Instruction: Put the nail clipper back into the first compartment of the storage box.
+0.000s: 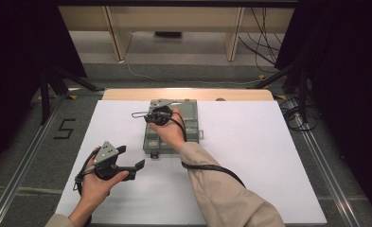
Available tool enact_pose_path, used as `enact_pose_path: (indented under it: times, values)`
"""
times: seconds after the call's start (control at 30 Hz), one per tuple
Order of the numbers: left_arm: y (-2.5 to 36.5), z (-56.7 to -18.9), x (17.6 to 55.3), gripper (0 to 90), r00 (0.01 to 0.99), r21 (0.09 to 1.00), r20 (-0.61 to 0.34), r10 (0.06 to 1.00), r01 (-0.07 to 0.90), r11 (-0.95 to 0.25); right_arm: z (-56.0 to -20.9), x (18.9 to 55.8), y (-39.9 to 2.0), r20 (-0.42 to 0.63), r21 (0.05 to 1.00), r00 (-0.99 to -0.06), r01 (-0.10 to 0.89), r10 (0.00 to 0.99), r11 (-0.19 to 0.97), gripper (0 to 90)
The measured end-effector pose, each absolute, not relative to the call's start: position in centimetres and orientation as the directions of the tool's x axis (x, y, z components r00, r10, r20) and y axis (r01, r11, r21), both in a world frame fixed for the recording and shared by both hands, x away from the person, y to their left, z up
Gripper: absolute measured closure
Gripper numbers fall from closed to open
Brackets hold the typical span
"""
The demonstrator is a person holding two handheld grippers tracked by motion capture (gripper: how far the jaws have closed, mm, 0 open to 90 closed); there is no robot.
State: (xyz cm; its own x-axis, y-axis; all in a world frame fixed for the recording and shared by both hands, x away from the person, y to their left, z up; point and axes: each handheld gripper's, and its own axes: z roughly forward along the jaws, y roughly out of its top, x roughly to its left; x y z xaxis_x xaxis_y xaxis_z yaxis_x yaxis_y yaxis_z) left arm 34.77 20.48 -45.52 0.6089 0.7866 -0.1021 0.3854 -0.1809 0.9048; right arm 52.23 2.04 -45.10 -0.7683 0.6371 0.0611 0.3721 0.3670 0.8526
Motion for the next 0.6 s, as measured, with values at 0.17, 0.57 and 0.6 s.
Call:
enact_pose_path:
  times: [0.17, 0.57, 0.6]
  values:
    - [20.5, -45.5, 34.8, 7.9, 0.613, 0.905, -0.094, 0.785, 0.381, -0.189, -45.2, 52.4, 1.8, 0.058, 0.844, -0.764, 0.381, 0.643, 0.377, 72.6]
    - [20.5, -45.6, 34.8, 7.9, 0.608, 0.905, -0.102, 0.787, 0.385, -0.18, -43.7, 51.9, -0.5, 0.057, 0.862, -0.757, 0.366, 0.651, 0.35, 47.7]
    - [20.5, -45.6, 34.8, 7.9, 0.609, 0.905, -0.097, 0.787, 0.383, -0.185, -43.5, 51.8, -0.9, 0.053, 0.866, -0.758, 0.36, 0.65, 0.348, 45.8]
